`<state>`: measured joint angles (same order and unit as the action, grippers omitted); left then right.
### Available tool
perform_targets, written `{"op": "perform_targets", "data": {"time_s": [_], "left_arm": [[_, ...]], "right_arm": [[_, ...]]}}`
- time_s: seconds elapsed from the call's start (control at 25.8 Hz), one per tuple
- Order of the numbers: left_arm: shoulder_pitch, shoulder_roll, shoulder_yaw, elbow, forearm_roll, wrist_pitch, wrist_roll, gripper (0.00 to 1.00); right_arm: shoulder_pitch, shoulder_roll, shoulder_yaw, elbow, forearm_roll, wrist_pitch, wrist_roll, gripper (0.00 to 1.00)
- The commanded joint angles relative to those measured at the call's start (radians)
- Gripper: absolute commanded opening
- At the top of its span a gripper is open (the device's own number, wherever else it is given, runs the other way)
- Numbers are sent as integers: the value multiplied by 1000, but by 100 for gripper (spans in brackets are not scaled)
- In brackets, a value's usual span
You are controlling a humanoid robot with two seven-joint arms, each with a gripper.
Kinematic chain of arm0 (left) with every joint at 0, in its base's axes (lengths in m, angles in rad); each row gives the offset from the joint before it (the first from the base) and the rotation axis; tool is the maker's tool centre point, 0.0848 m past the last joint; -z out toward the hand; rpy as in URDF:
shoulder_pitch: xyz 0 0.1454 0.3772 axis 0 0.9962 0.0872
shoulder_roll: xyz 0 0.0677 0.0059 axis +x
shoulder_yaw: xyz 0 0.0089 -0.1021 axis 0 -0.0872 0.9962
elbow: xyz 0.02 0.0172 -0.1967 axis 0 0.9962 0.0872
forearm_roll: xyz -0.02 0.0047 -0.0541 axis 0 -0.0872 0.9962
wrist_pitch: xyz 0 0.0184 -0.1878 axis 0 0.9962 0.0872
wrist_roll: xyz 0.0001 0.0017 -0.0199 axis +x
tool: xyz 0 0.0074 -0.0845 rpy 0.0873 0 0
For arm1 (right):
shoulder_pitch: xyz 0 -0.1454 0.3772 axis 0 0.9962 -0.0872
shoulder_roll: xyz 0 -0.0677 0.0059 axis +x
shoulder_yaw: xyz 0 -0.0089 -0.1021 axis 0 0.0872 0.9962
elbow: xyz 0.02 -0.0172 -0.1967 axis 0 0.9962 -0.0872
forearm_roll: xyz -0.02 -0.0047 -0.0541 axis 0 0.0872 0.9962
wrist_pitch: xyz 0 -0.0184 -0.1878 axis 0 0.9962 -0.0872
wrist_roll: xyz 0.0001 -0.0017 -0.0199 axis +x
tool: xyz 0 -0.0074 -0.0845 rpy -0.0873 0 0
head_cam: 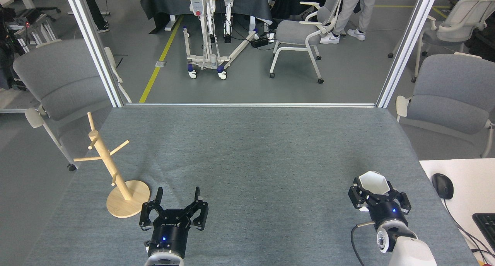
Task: Hang cup on storage rack
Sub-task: 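Close the right gripper on the white cup's rim, then lift the cup and carry it toward the left gripper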
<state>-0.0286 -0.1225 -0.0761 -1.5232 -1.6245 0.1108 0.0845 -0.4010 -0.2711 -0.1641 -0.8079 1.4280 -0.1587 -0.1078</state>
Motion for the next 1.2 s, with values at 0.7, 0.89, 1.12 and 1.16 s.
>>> {"op": "perform_targets", "data": {"time_s": [0.7, 0.89, 1.12, 1.16], "left_arm": [[2, 1, -1, -2, 0, 12, 0, 100], [7, 14, -25, -15, -17, -31, 18, 99], [-4, 32, -254, 20, -253, -89, 20, 99], [-8, 30, -309, 37, -299, -94, 20, 99]], "right_arm": [[17, -36, 14, -231, -11, 4, 5, 30], [154, -40, 21, -599, -66, 131, 71, 27], [217, -43, 190, -896, -127, 355, 258, 20], [209, -43, 233, -916, -127, 406, 261, 16]]}}
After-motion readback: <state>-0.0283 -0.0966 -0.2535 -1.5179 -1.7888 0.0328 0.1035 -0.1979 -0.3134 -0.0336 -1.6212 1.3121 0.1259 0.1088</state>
